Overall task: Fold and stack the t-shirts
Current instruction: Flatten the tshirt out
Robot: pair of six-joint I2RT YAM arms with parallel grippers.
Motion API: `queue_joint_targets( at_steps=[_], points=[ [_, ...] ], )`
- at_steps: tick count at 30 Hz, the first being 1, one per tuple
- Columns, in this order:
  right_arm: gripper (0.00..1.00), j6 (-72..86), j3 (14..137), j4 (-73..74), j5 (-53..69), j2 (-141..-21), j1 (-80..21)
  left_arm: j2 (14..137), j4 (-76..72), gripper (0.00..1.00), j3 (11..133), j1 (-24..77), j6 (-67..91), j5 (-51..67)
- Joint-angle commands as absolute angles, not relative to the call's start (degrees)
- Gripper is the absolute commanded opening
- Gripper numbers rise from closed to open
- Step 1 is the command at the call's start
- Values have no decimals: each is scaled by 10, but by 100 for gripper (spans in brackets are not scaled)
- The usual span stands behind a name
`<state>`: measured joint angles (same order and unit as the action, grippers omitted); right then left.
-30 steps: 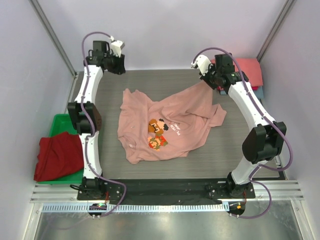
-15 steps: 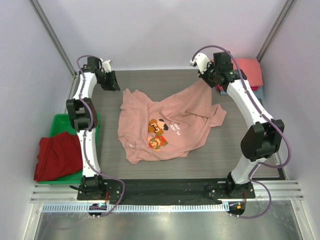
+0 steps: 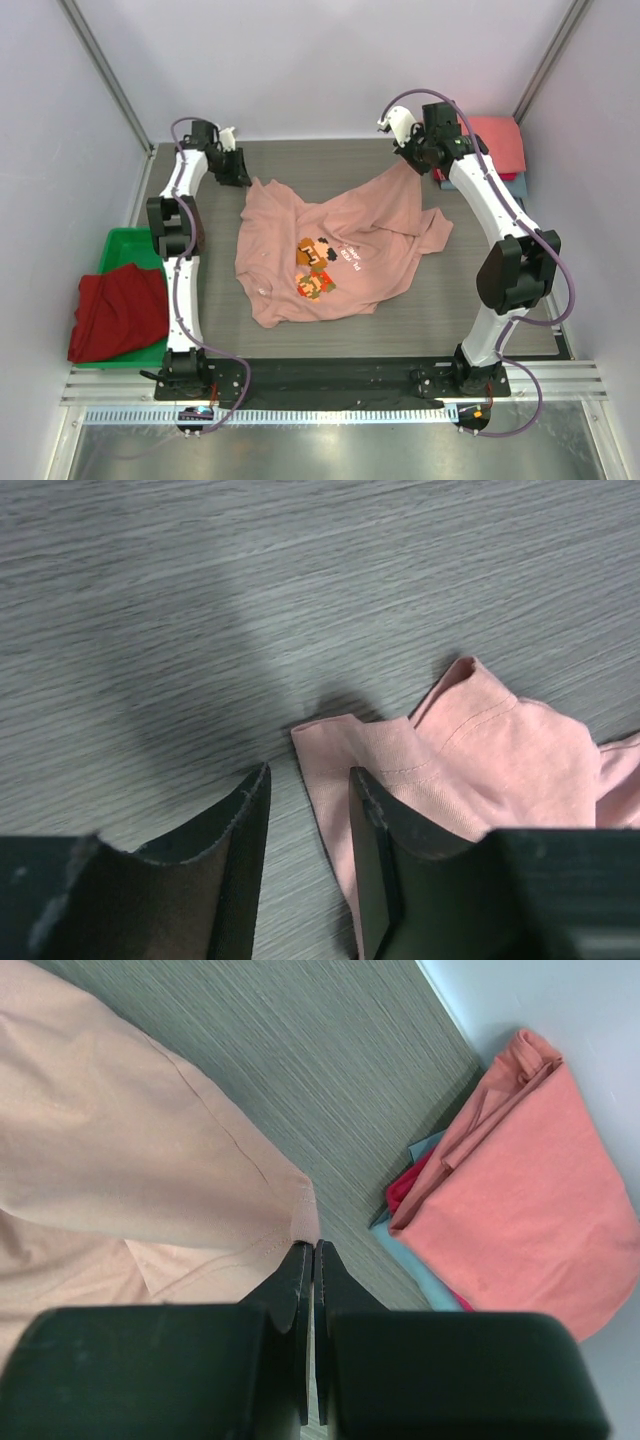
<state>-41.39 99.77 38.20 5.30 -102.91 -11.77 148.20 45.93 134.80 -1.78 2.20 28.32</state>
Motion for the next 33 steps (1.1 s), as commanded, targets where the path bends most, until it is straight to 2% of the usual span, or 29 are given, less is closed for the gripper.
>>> queue_joint_targets(
  at_steps=[1, 5, 9, 21, 25, 31, 33],
  points=[
    [1, -406, 1021, 375, 57, -1022, -118, 1481, 441, 39, 1374, -8, 25, 266],
    [1, -407, 1011, 374, 58, -1018, -118, 1488, 436, 45, 1375, -4, 26, 231],
    [1, -409, 1005, 374, 59, -1014, -118, 1501, 435, 43, 1386, 18, 18, 212],
    [1, -414, 987, 372, 60, -1000, -118, 1521, 452, 18, 1387, 56, -36, 123],
    [1, -414, 984, 365, 62, -996, -118, 1513, 452, 1, 1383, 58, -47, 96],
    [1, -366, 1014, 321, 26, -984, -114, 1444, 439, 0, 1389, 40, -54, 54],
    [1, -340, 1030, 311, 9, -977, -107, 1387, 434, 0, 1388, 29, -50, 62]
  ],
)
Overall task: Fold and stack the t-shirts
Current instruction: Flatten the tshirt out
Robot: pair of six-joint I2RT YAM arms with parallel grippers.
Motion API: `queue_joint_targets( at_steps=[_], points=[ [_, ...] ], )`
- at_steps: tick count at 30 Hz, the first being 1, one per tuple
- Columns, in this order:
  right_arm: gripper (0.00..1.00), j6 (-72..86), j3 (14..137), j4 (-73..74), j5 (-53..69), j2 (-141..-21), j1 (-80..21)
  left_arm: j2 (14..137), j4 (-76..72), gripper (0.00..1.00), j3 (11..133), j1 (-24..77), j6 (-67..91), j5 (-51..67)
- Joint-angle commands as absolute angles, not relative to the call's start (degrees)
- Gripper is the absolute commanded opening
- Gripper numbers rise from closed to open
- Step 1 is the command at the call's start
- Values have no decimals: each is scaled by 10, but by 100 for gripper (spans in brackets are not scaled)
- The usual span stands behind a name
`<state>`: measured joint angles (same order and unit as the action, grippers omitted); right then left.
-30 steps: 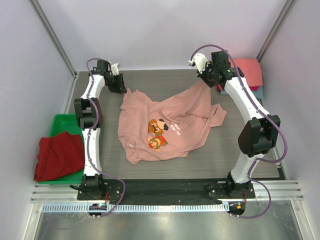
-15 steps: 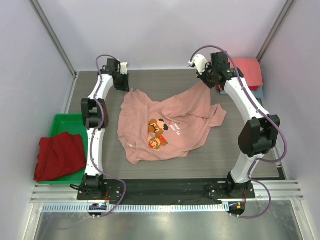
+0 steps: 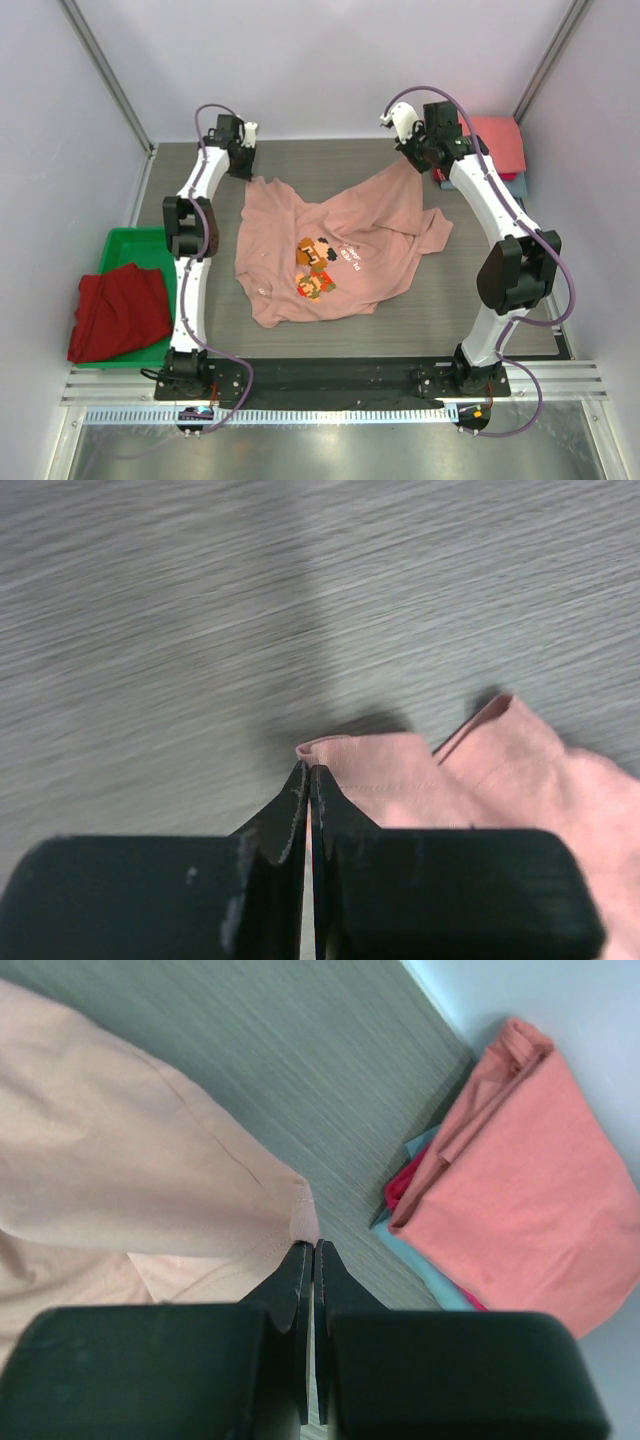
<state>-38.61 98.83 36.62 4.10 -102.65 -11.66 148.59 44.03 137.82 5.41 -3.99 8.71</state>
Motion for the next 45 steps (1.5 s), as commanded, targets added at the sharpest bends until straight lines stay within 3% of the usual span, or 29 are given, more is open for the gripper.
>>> queue_joint_targets(
  at_steps=[1, 8, 16, 25, 30, 38, 45],
  points=[
    [1, -334, 1039, 307, 6, -974, -105, 1366, 432, 0, 1383, 22, -48, 68],
    [1, -331, 1095, 279, 3, -924, -75, 1171, 407, 0, 1361, -48, -28, 102],
    [1, -385, 1114, 277, -21, -861, -69, 945, 364, 0, 1241, -63, -35, 133],
    [1, -401, 1052, 278, -40, -680, -70, 749, 365, 0, 1146, -63, -58, 118],
    [1, -384, 1043, 364, 20, -587, -70, 641, 380, 0, 1114, -63, -77, 119],
    [1, -353, 1136, 545, 126, -471, -70, 561, 409, 0, 1169, -63, -45, 149],
    [1, -303, 1209, 584, 113, -469, -68, 581, 422, 0, 1280, -63, -5, 174]
  ],
)
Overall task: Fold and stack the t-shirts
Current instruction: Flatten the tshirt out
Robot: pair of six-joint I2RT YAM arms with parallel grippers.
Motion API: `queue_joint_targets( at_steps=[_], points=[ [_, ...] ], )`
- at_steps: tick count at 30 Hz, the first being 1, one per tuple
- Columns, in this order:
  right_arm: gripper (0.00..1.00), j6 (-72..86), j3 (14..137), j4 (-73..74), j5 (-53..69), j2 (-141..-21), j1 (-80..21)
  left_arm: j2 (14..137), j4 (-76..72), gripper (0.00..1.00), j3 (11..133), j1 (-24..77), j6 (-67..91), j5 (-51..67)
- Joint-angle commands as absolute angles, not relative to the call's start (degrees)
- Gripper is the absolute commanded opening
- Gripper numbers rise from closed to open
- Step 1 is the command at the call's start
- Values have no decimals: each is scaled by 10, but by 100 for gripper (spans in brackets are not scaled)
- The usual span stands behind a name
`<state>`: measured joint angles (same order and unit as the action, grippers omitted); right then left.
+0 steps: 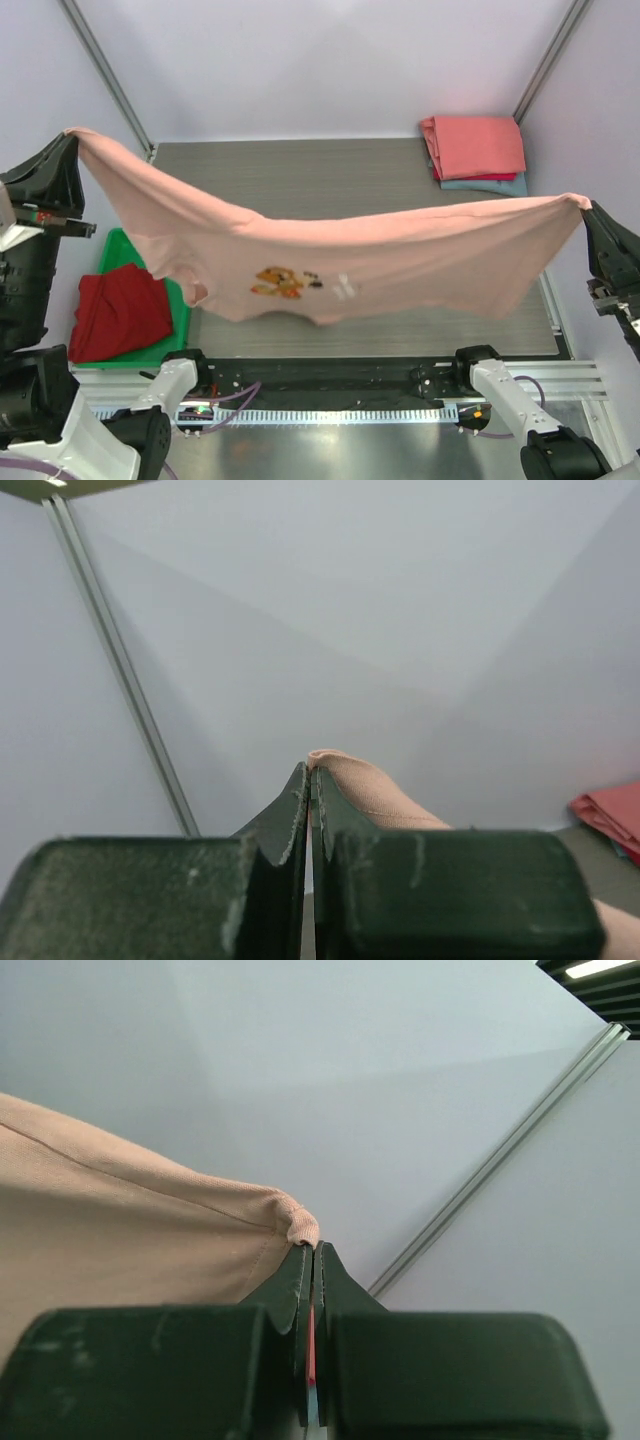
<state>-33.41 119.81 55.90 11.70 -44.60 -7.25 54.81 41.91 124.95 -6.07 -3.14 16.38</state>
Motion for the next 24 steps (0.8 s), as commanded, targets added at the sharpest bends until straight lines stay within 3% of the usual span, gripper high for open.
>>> queue_joint_targets(
  at_steps=[1, 6, 10, 17, 20, 24],
  points=[
    [1, -302, 1222, 581, 113, -474, -67, 591, 424, 0, 1294, -63, -6, 175],
    [1, -307, 1216, 563, 108, -498, -68, 644, 395, 0, 1319, -63, -3, 172],
    [1, -320, 1125, 507, 91, -501, -68, 696, 374, 0, 1289, -63, 10, 184],
    [1, -371, 895, 447, 100, -498, -68, 779, 345, 1, 1118, -57, -25, 282],
    [1, -372, 796, 404, 103, -510, -68, 810, 336, 2, 995, -19, -82, 287],
    [1, -379, 698, 339, 86, -561, -67, 880, 311, 3, 928, 21, -122, 282]
  ],
)
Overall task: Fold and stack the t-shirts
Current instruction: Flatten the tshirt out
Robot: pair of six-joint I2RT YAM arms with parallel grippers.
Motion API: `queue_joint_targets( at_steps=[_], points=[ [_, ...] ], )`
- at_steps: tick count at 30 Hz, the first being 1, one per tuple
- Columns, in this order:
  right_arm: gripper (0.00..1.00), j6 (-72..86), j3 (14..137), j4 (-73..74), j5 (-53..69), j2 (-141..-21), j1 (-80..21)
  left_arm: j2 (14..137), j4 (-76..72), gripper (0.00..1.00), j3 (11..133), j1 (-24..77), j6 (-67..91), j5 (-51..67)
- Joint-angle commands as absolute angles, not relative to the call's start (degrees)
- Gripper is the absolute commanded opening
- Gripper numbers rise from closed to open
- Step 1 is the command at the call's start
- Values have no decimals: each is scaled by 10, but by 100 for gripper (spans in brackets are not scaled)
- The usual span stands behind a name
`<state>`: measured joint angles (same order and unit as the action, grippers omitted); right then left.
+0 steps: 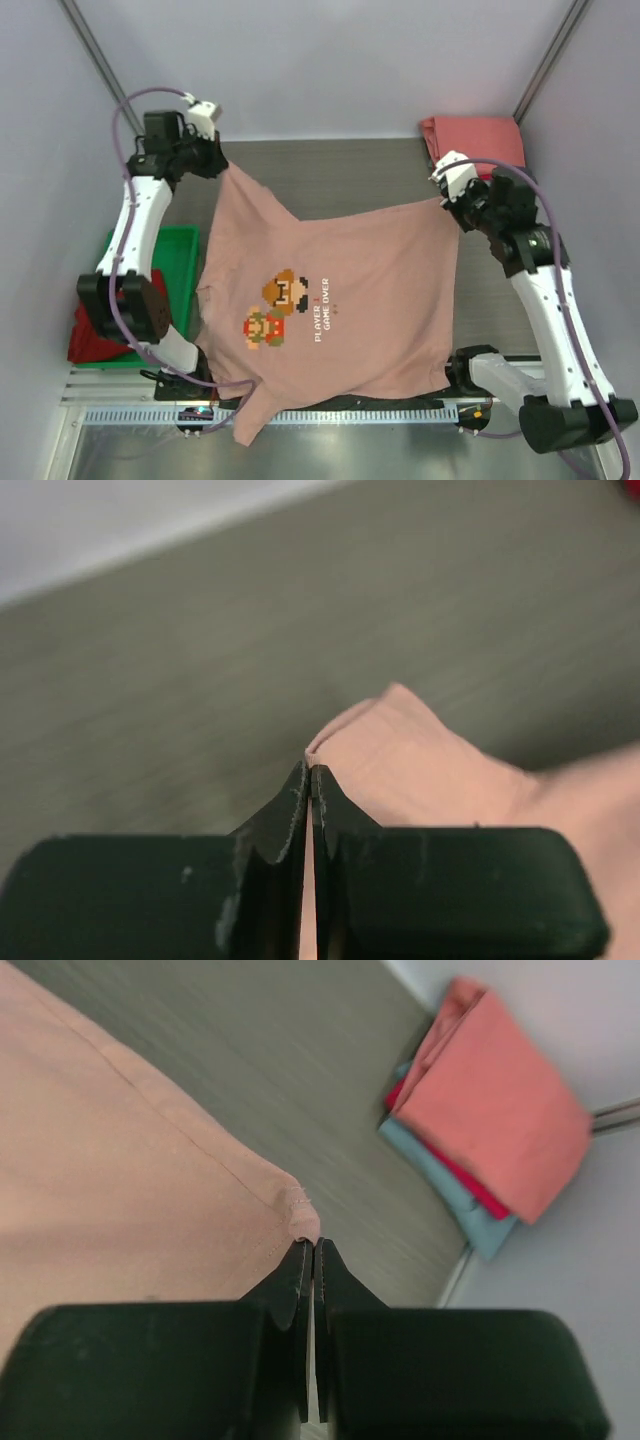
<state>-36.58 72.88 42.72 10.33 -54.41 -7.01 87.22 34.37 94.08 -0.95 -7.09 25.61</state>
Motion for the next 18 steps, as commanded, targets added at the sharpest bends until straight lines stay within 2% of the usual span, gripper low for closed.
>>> queue_joint_targets(
  at_steps=[1, 8, 18],
  points=[
    [1, -382, 674, 305, 79, -582, -68, 919, 302, 3, 926, 24, -123, 281],
    [1, -422, 663, 150, 35, -783, -65, 1109, 279, 0, 1025, 25, -121, 273],
    [1, -406, 902, 129, 33, -1062, -38, 1257, 244, 1, 1191, 25, -90, 237]
  ],
)
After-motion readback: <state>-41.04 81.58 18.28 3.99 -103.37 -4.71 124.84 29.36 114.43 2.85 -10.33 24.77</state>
